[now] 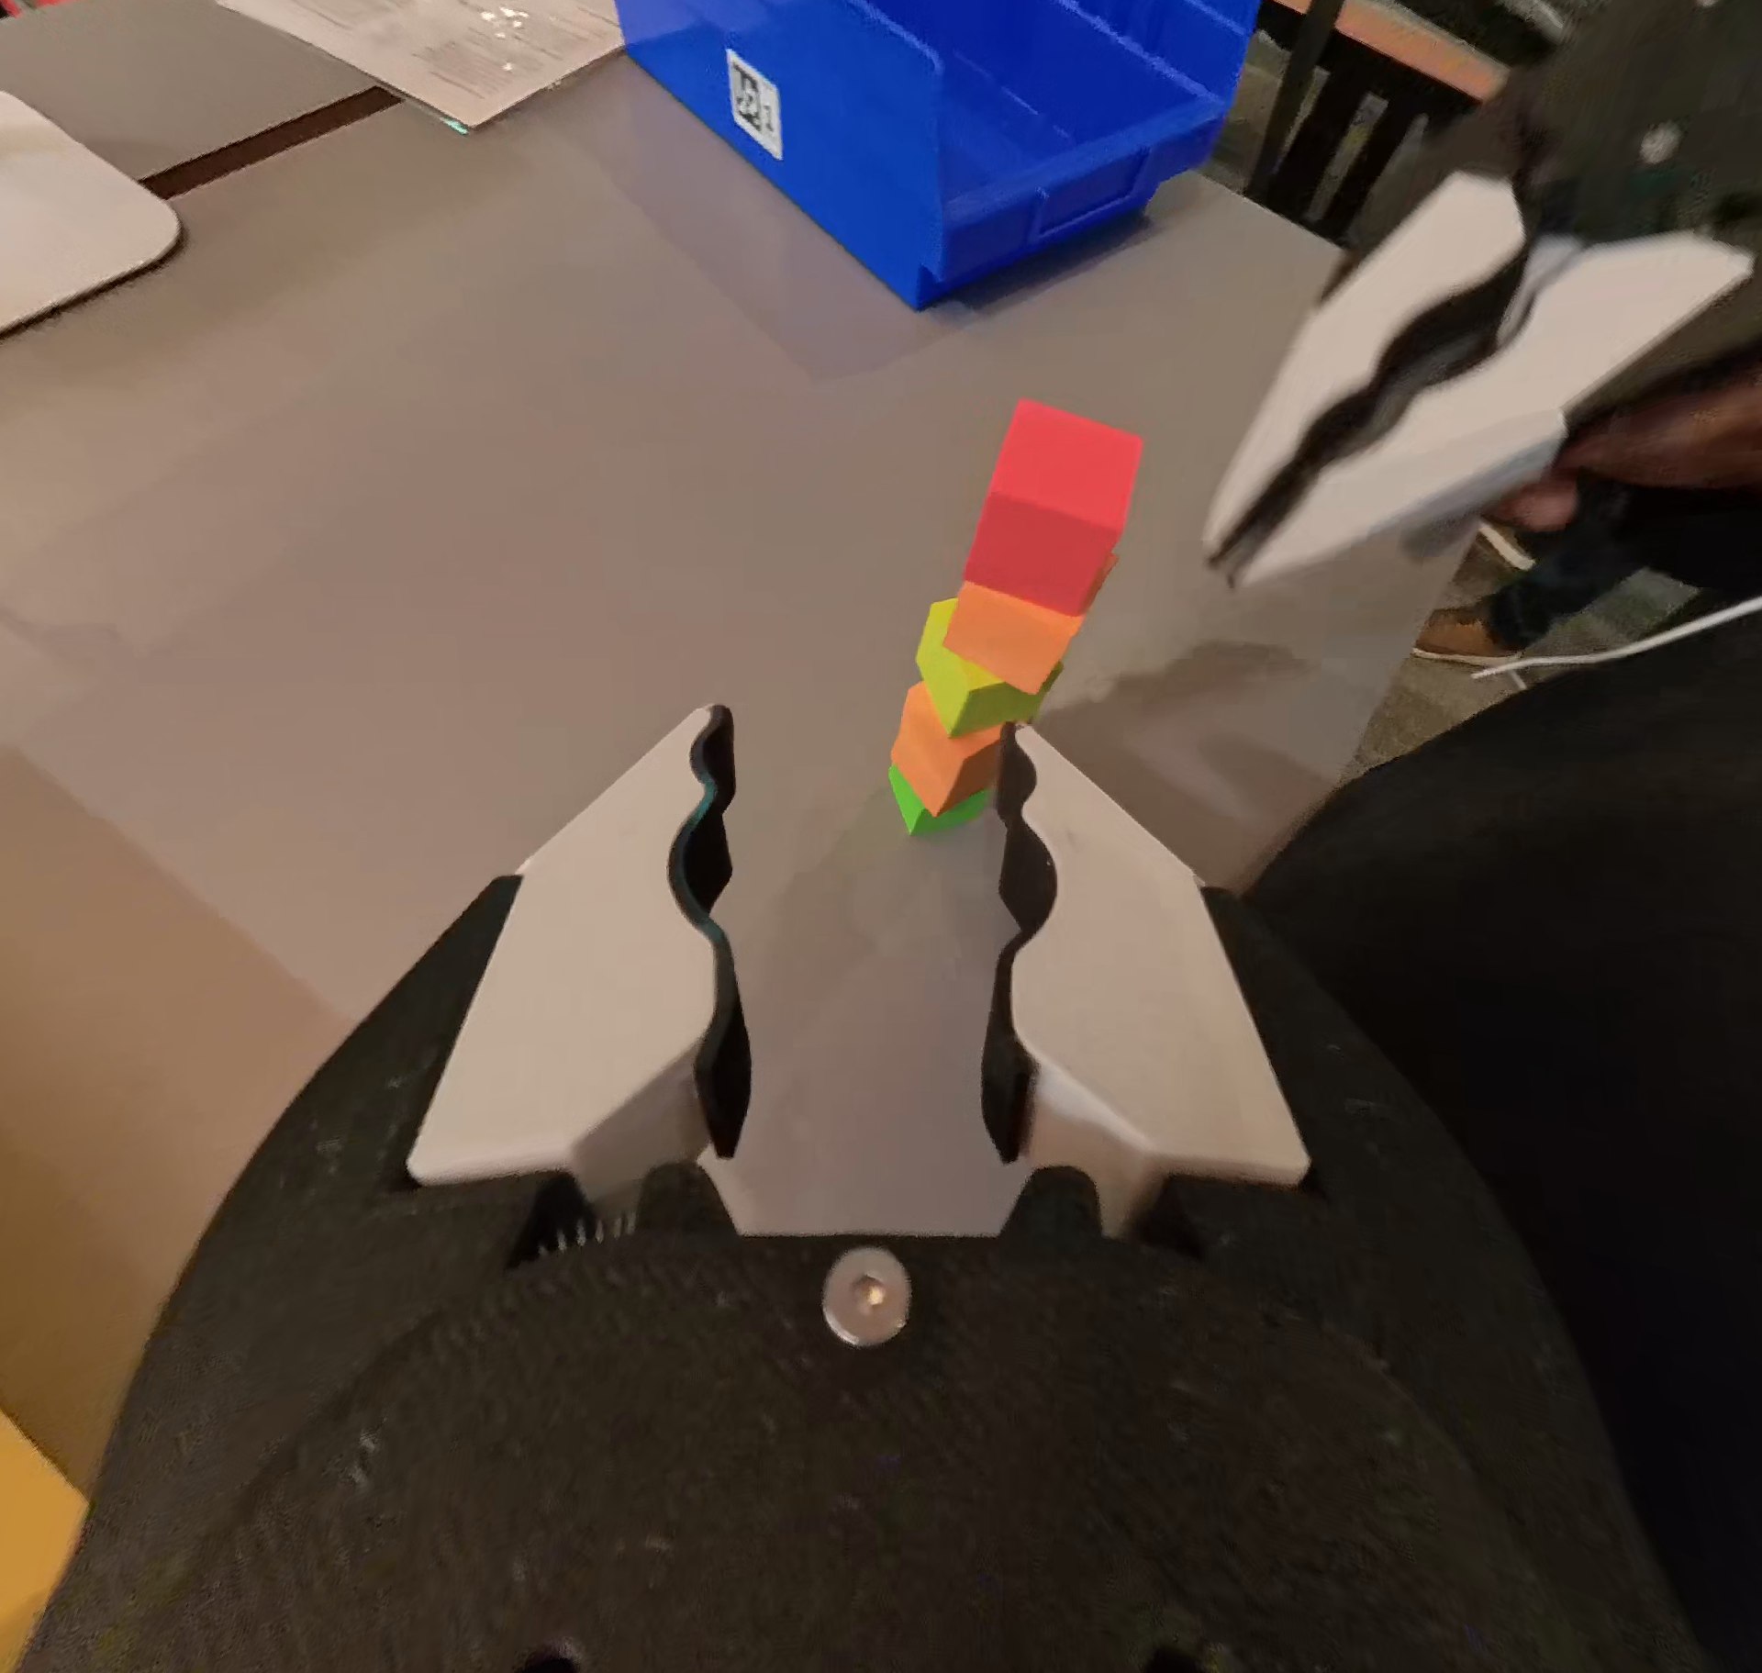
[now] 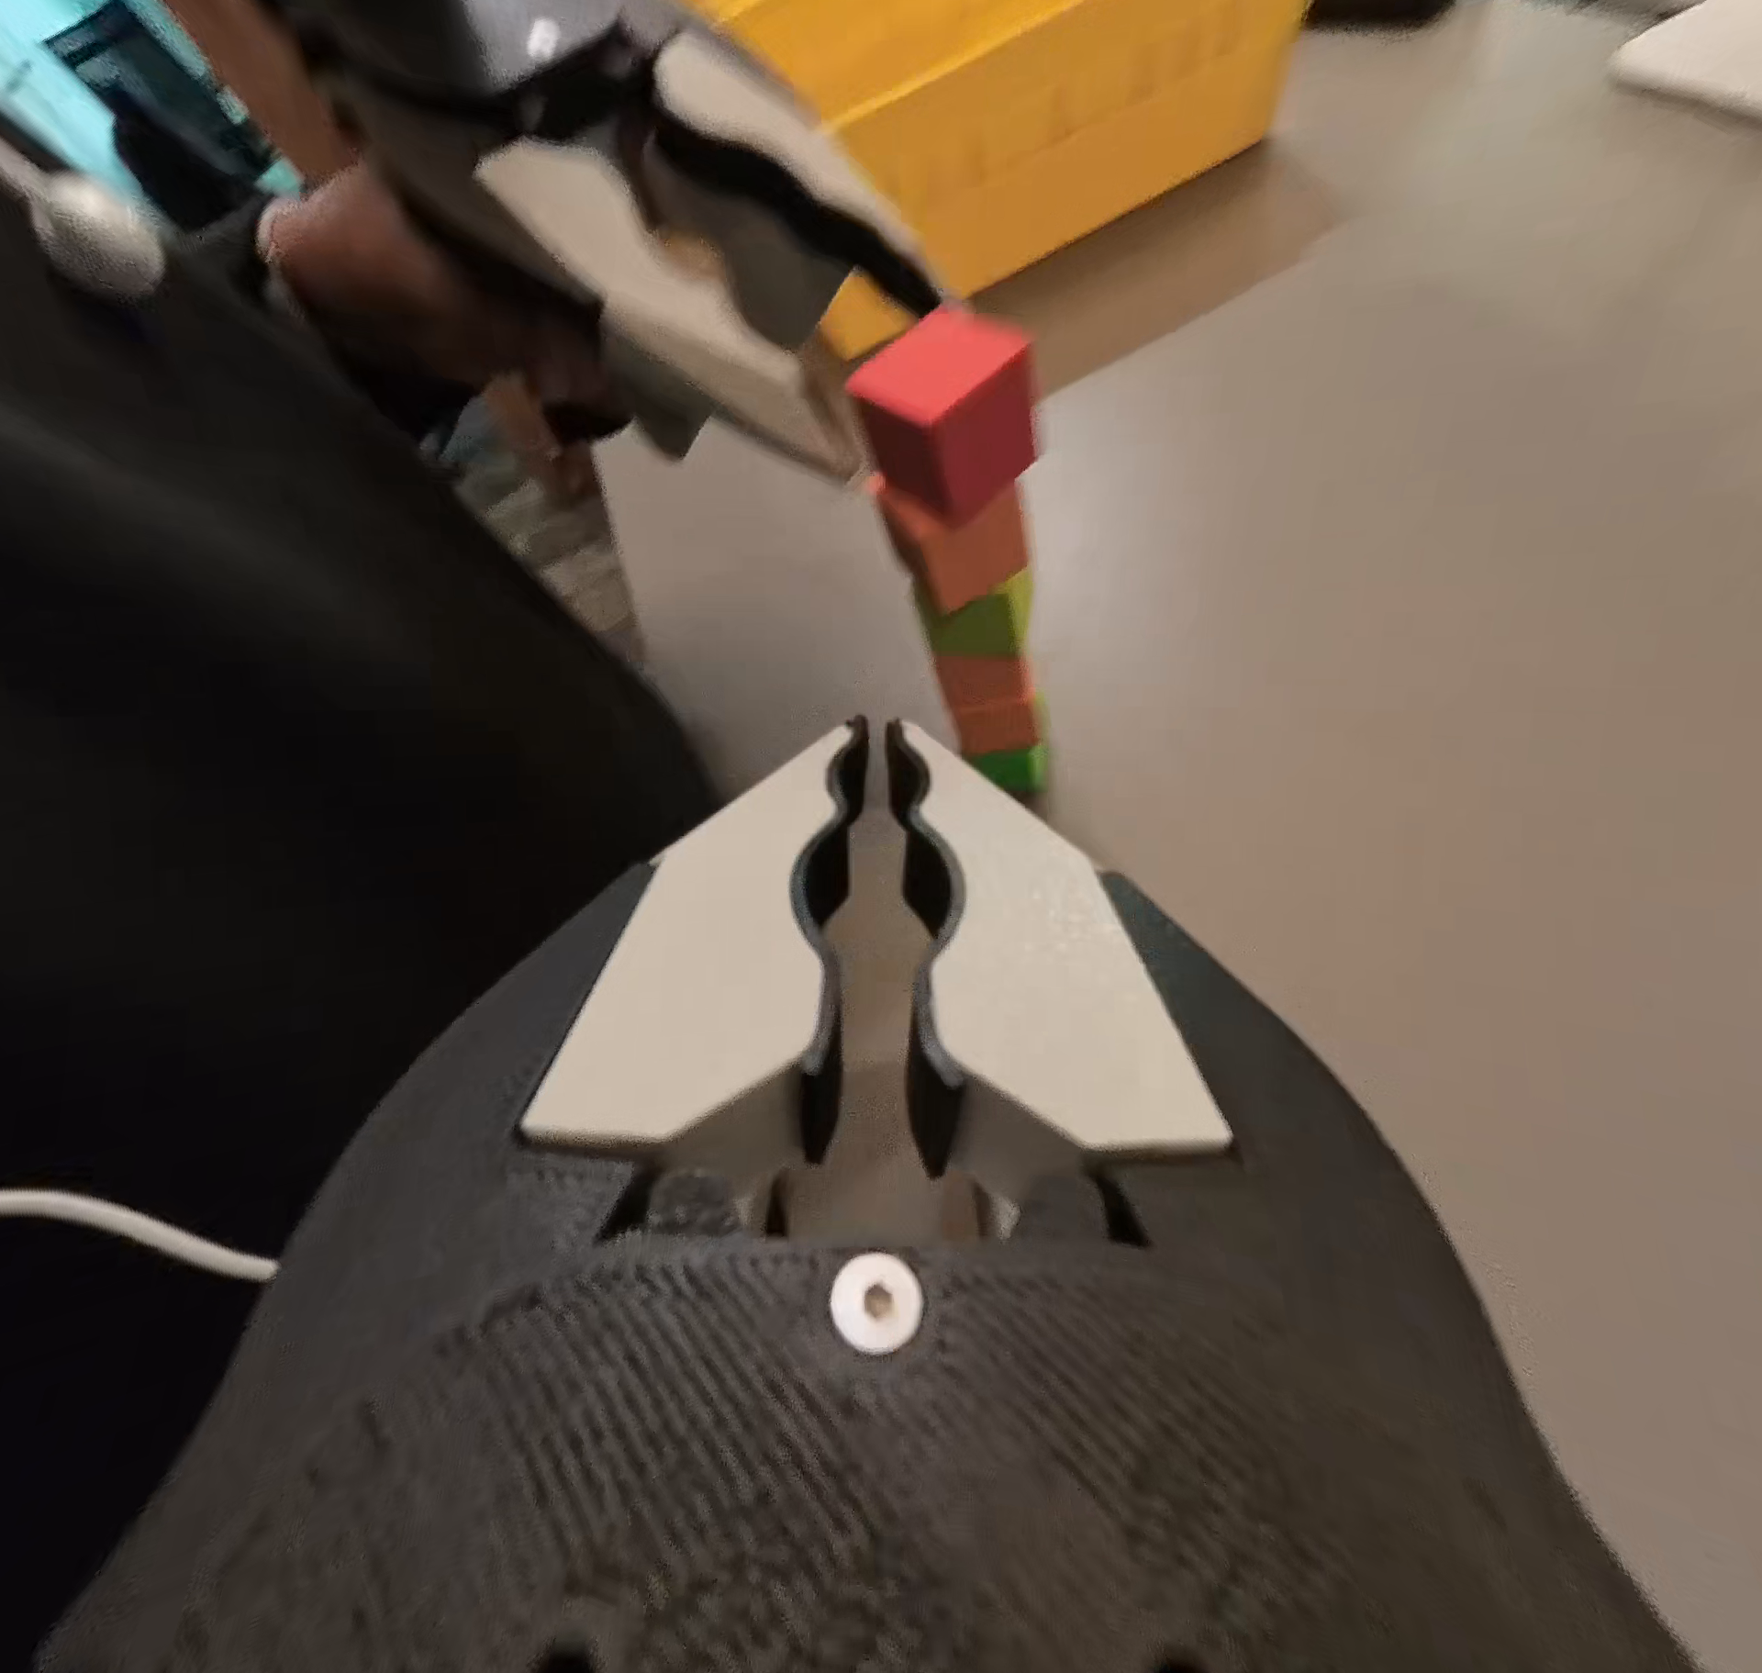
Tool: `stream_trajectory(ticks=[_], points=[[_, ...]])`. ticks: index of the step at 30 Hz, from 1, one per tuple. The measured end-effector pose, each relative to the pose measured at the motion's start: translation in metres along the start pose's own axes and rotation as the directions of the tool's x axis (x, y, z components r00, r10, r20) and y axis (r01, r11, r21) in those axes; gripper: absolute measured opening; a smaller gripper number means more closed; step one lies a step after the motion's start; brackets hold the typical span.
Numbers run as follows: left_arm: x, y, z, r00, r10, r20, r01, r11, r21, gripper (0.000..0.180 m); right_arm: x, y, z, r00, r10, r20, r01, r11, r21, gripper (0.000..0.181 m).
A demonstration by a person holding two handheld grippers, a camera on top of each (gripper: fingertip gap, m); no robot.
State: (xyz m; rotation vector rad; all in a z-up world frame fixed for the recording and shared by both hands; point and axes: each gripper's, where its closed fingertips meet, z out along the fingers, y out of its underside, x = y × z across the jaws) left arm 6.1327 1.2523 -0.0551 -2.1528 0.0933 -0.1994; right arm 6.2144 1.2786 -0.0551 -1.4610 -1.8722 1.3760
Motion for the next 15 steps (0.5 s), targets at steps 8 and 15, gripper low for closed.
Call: stream_trajectory(ticks=[8,15], points=[[-0.021,-0.012,-0.006,0.995,-0.083,0.047,0.079,0.994,0.073,0.045,-0.03,0.031,0.071,0.975,-0.17,0.141,0.198,0.957,-0.212,0.0],[-0.037,-0.01,-0.016,0.987,-0.121,0.101,0.11,0.988,0.108,0.041,0.06,-0.012,0.055,0.974,-0.036,-0.224,0.019,0.997,-0.075,0.0]])
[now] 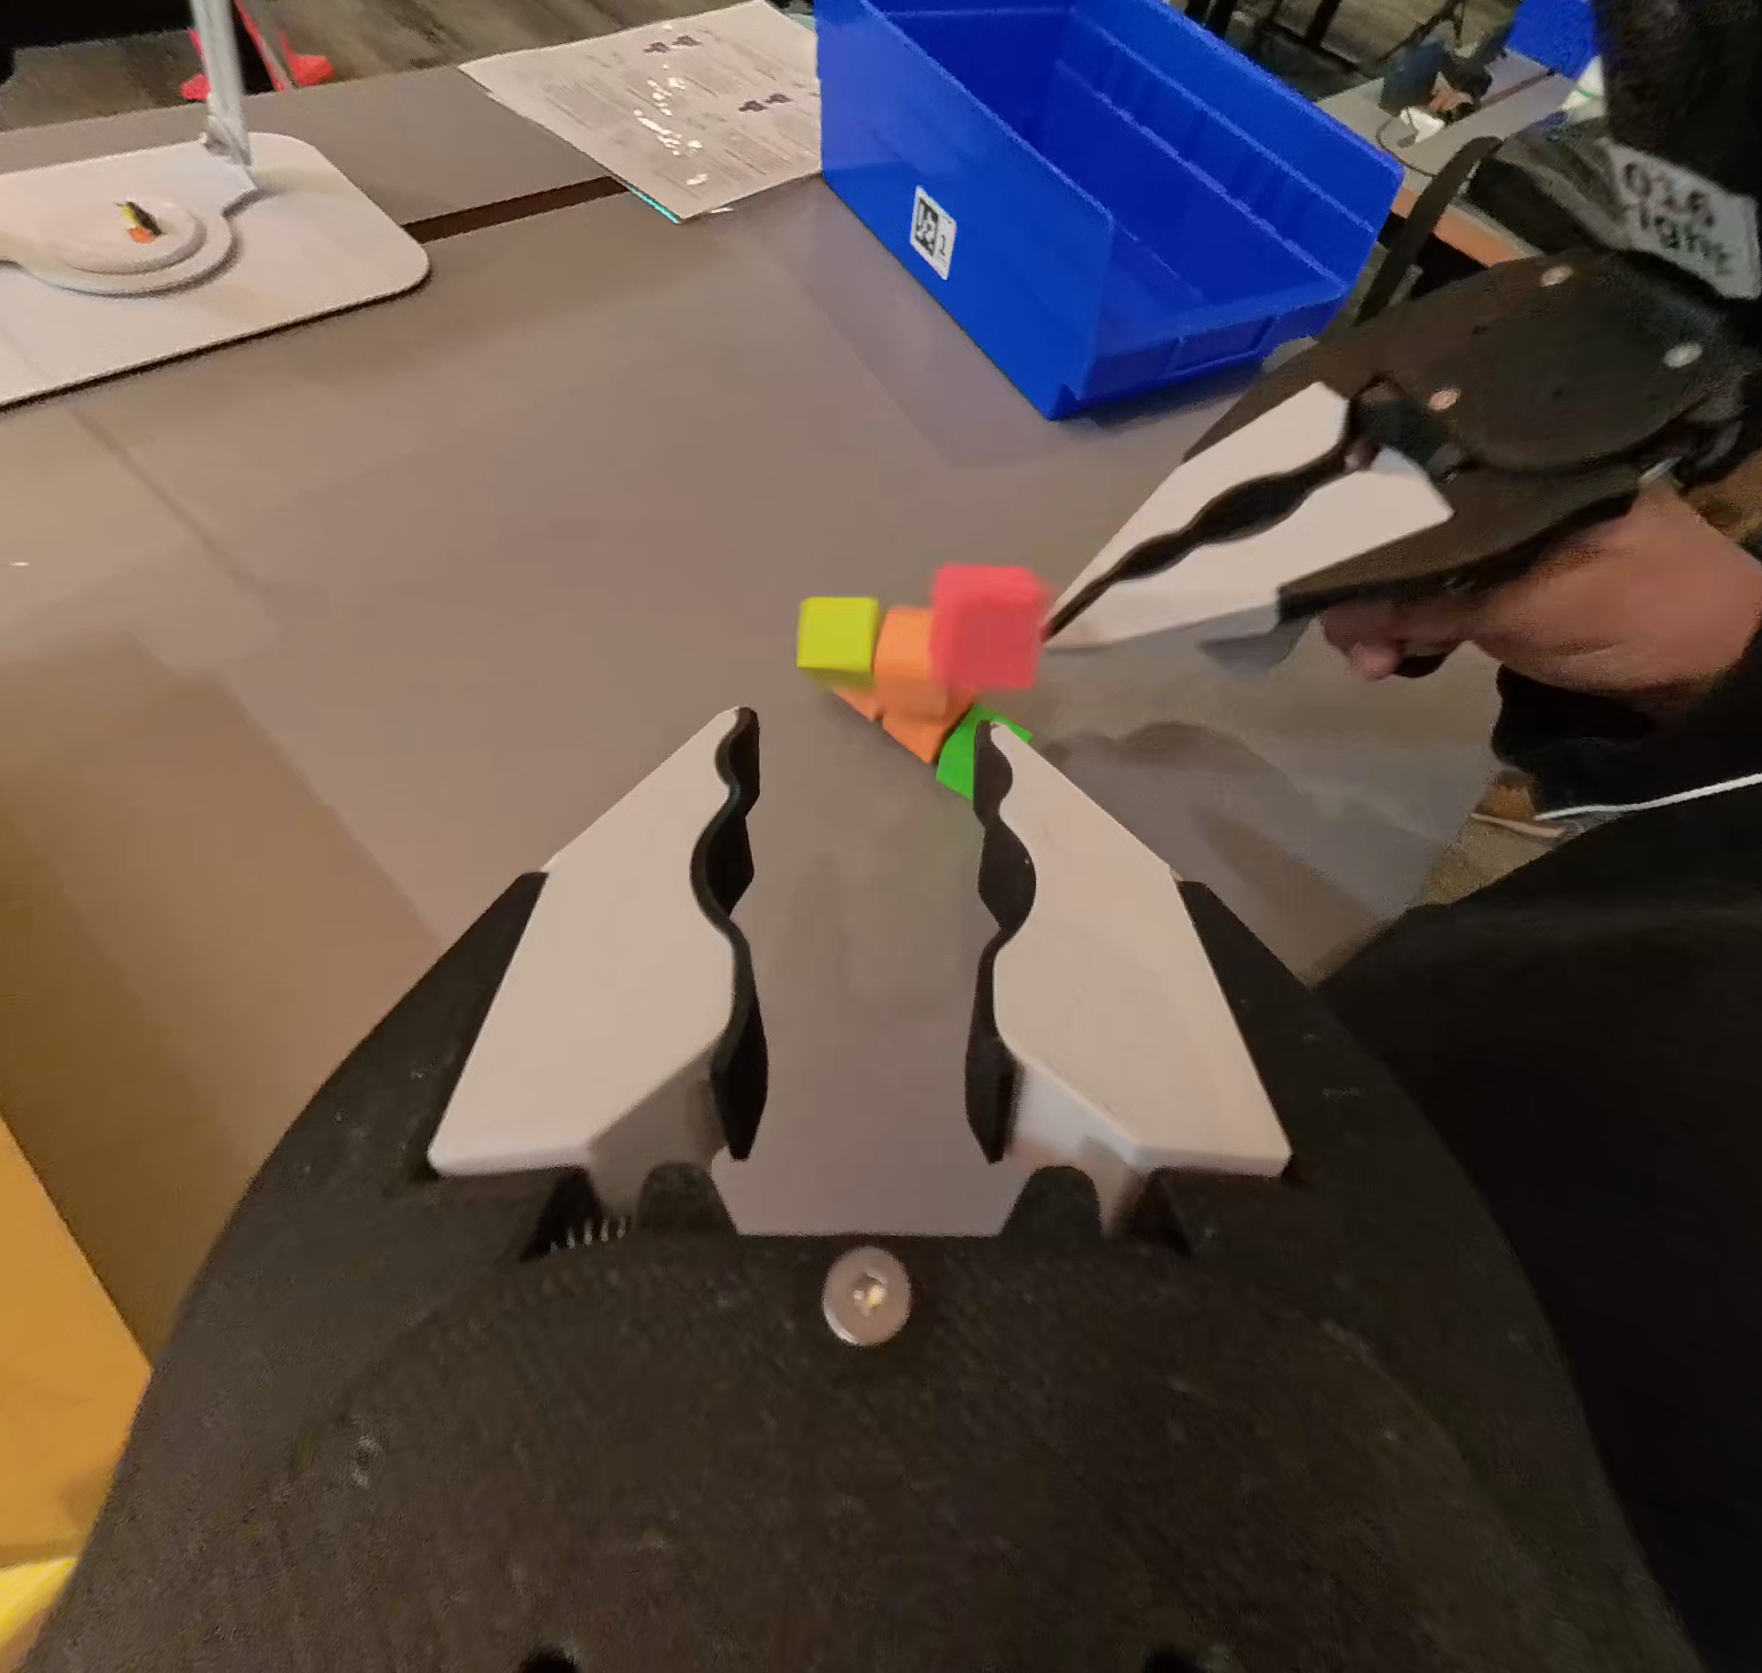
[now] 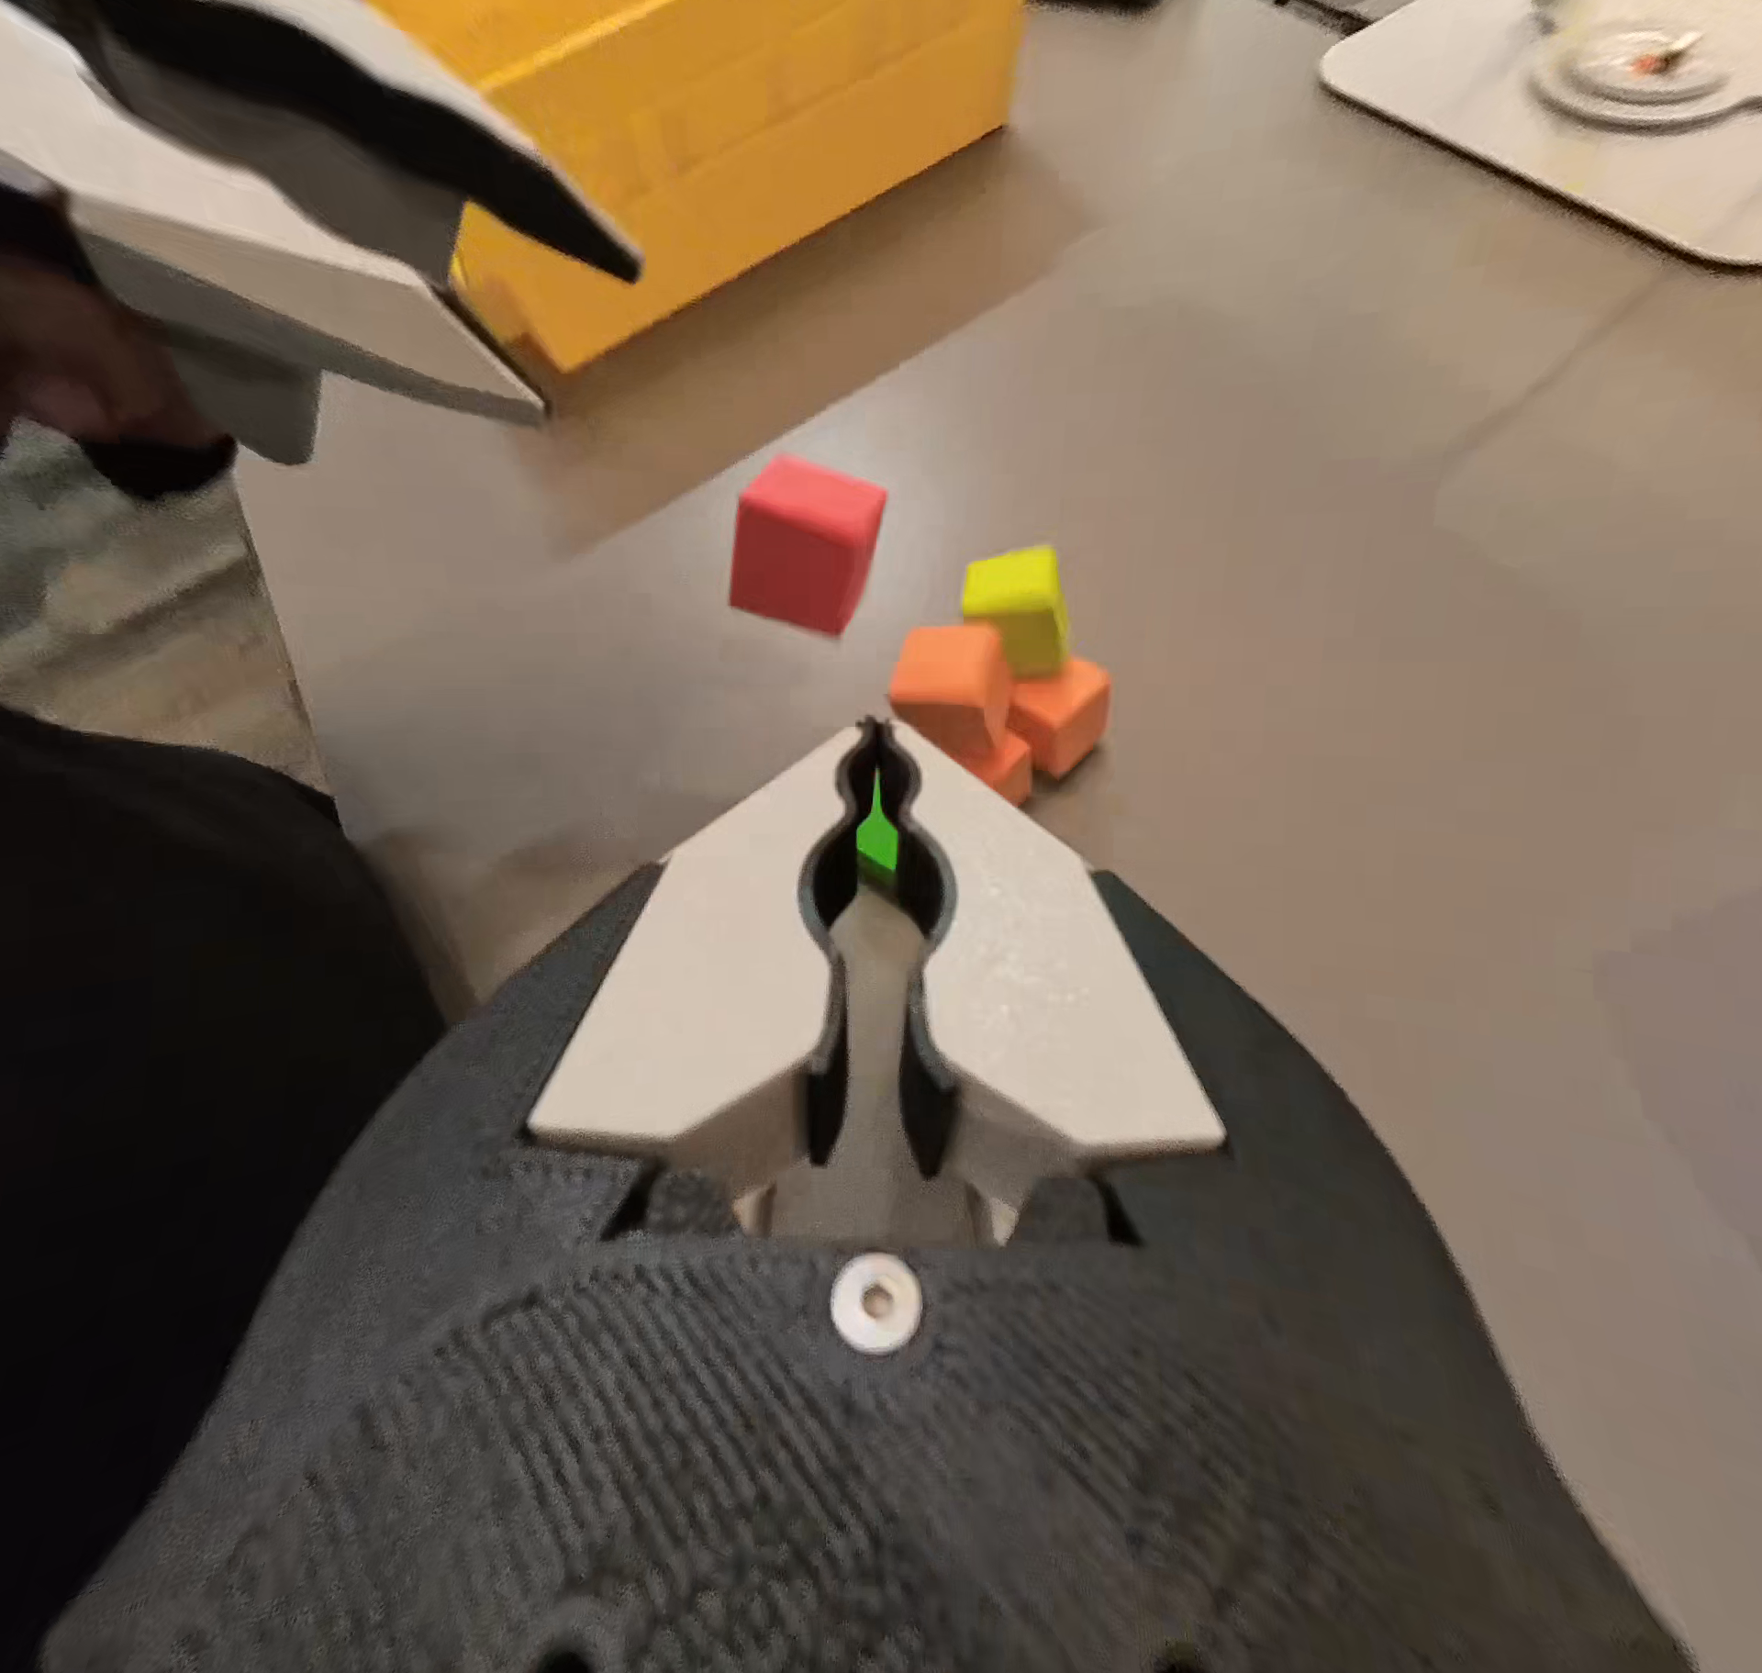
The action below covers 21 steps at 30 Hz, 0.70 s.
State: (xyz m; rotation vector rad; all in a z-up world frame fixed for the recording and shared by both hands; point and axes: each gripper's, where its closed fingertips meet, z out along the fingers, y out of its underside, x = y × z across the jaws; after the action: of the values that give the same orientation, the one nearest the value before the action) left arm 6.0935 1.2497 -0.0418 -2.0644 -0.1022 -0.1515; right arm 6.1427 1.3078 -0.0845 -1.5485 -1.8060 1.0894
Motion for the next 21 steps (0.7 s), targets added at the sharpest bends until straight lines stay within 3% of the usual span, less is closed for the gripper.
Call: stream_trajectory(ticks=[2,8,15,21], points=[[-0.005,0.001,-0.002,1.0,-0.022,0.014,0.022,1.0,0.008,0.04,0.01,0.003,-0.013,0.999,0.05,-0.002,-0.05,0.998,0.026,0.0],[-0.014,0.007,0.002,0.996,-0.088,0.03,0.088,0.996,0.007,0.039,0.037,0.051,-0.035,0.988,0.104,-0.113,-0.113,0.991,-0.073,0.0],[-0.032,0.021,0.003,0.992,-0.032,0.119,0.04,0.997,-0.07,0.039,0.011,0.041,0.009,0.995,0.043,-0.09,-0.05,0.996,-0.078,0.049],[-0.074,0.038,-0.032,0.939,0.066,0.338,-0.032,0.994,-0.105,0.029,0.012,0.054,0.038,0.993,0.06,-0.097,-0.075,0.984,-0.164,0.051]])
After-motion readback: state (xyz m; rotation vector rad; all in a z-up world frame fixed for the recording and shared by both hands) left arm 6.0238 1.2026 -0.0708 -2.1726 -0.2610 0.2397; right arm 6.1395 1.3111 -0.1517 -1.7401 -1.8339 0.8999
